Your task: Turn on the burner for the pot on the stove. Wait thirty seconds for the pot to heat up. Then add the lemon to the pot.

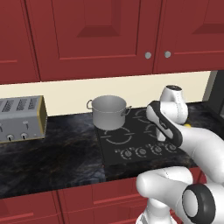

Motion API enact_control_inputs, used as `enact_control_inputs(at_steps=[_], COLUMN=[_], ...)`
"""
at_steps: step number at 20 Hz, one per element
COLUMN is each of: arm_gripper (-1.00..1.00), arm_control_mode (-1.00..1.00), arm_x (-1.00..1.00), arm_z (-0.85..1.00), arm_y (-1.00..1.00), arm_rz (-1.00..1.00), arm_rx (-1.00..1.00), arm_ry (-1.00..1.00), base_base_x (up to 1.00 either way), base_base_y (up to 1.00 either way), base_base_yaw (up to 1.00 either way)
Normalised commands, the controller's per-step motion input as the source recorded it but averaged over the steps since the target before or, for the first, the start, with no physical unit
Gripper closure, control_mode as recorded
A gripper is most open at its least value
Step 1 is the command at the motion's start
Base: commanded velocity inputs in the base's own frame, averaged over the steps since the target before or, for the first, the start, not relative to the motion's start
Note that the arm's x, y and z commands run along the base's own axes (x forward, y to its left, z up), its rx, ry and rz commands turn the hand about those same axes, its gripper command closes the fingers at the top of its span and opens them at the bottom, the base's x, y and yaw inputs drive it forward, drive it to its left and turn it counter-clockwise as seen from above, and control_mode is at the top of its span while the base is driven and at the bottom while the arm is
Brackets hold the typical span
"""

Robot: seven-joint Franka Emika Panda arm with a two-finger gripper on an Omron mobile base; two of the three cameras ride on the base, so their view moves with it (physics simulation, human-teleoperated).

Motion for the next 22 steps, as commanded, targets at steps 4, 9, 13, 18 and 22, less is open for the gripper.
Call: enact_control_inputs(at_steps=[4, 9, 13, 18, 22], arm_gripper=[1.0, 1.0, 1.0, 1.0, 1.0], arm_control_mode=[-1.0, -1.0, -1.0, -1.0, -1.0], arm_x=[-0.16, -0.3, -0.34, -0.15, -0.05], arm_z=[0.11, 0.0, 0.0, 0.0, 0.0], arm_y=[-0.11, -0.26, -0.33, -0.29, -0.36], arm_rz=[-0.24, -0.32, -0.34, -0.38, -0.45], arm_rx=[0.0, 0.0, 0.0, 0.0, 0.0], arm_ry=[-0.04, -0.14, -0.23, -0.13, -0.02], base_base_x=[0.0, 0.0, 0.0, 0.0, 0.0], base_base_y=[0.0, 0.0, 0.0, 0.0, 0.0], base_base_yaw=[0.0, 0.0, 0.0, 0.0, 0.0])
